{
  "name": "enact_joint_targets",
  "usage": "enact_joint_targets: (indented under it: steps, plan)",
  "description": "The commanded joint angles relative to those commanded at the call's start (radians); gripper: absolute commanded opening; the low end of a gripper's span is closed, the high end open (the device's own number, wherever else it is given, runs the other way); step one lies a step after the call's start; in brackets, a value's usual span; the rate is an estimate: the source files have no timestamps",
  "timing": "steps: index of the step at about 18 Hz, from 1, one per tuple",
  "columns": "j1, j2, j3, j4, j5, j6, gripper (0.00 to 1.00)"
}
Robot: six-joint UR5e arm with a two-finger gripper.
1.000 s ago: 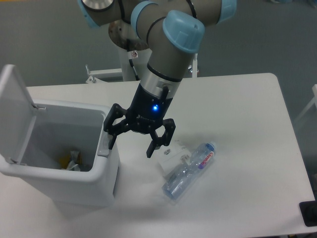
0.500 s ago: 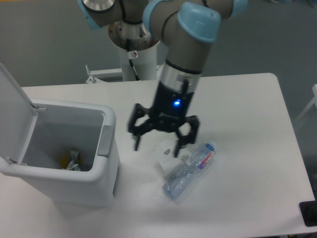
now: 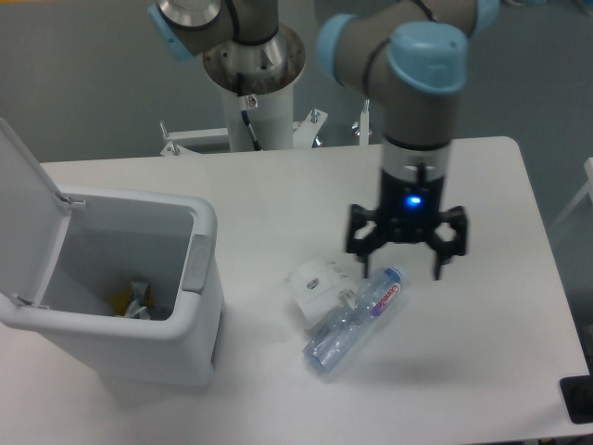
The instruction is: Open the trash can
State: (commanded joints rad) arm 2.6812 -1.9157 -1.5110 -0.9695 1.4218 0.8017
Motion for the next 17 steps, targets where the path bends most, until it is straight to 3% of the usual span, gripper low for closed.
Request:
enact_joint_targets:
  steps: [2, 6, 17]
  plan:
    - [0.022, -0.038, 0.006, -0.014, 0.052, 0.091, 1.00]
    - [0.012, -0.039, -0.006, -0.055, 0.138, 0.210, 1.00]
    - [-0.001, -0.031, -0.025, -0.057, 0.160, 0.226, 1.00]
